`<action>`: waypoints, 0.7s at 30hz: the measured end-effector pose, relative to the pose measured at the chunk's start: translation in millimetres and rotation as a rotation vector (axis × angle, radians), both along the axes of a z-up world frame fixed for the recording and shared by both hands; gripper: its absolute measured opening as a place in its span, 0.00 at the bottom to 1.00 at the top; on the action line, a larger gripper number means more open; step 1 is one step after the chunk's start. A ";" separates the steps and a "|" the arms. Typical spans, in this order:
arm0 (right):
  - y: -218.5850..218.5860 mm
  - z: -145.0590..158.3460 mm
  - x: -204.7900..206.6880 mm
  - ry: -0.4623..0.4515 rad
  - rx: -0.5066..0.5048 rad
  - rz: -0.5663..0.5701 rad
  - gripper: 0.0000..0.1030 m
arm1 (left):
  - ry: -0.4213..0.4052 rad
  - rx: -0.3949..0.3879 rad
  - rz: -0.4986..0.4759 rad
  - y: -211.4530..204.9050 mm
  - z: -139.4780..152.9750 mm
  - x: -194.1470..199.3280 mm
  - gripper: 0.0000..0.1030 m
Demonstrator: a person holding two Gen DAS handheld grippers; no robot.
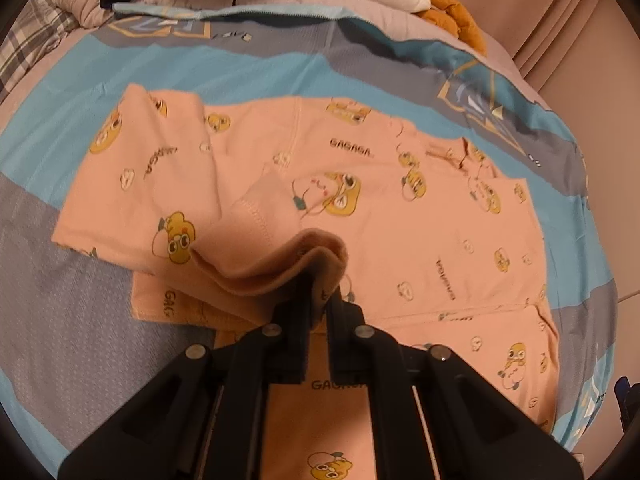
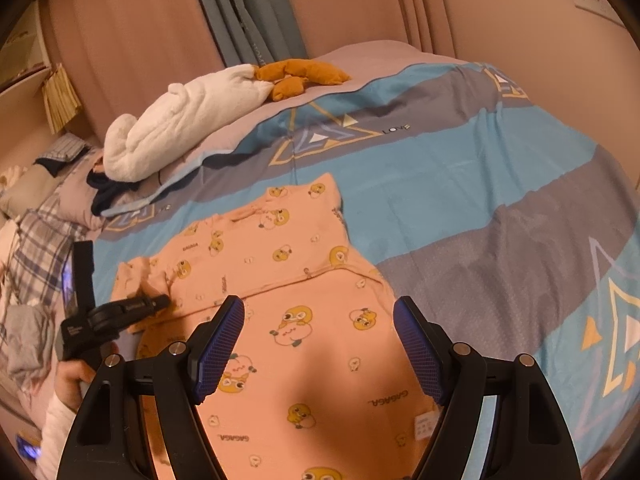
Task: Fold small clothes
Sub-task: 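Lay the held sleeve across the romper body and open the left gripper, then grasp the leg end of the peach romper with the right gripper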
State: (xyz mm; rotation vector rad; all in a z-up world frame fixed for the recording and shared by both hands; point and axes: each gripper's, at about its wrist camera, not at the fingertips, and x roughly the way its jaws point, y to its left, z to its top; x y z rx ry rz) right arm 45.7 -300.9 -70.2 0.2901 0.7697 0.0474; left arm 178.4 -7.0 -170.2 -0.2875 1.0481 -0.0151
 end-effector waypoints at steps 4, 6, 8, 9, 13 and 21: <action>0.6 -1.3 -0.7 0.007 -0.008 -0.001 0.76 | 0.004 -0.043 -0.030 0.1 -3.2 -1.8 0.23; 0.9 -1.4 -0.8 0.009 -0.010 -0.001 0.76 | -0.003 -0.073 -0.046 -0.2 -0.4 -4.7 0.31; 0.9 -1.4 -1.1 0.007 -0.009 0.000 0.76 | -0.012 -0.092 -0.060 -0.9 5.3 -9.2 0.44; 1.2 -1.2 -1.4 0.006 -0.010 0.002 0.76 | -0.016 -0.100 -0.064 -1.2 7.6 -10.6 0.47; 3.0 0.7 -2.7 -0.003 -0.012 0.006 0.76 | -0.056 -0.126 -0.084 -1.4 25.1 -25.6 0.57; 14.6 8.2 -2.2 -0.022 -0.005 0.045 0.76 | -0.123 -0.169 -0.048 33.9 62.2 -67.1 0.70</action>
